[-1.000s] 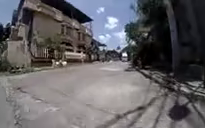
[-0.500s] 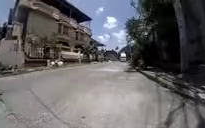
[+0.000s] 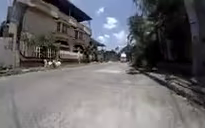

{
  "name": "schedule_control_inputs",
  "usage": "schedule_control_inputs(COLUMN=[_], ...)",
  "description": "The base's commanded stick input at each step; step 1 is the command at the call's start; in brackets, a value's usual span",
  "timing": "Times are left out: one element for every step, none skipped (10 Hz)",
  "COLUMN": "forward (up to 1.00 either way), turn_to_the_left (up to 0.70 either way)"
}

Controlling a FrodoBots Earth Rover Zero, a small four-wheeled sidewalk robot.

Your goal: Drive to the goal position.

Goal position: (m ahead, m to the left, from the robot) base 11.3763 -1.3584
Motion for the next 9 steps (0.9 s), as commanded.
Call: schedule_control_inputs(forward=[1.00,1.00,1.00,1.00,1.00,1.00,1.00,1.00,1.00], turn_to_the_left=[-0.36,-0.36,-0.36,-0.36,-0.07,0.04,0.04,0.04,0.04])
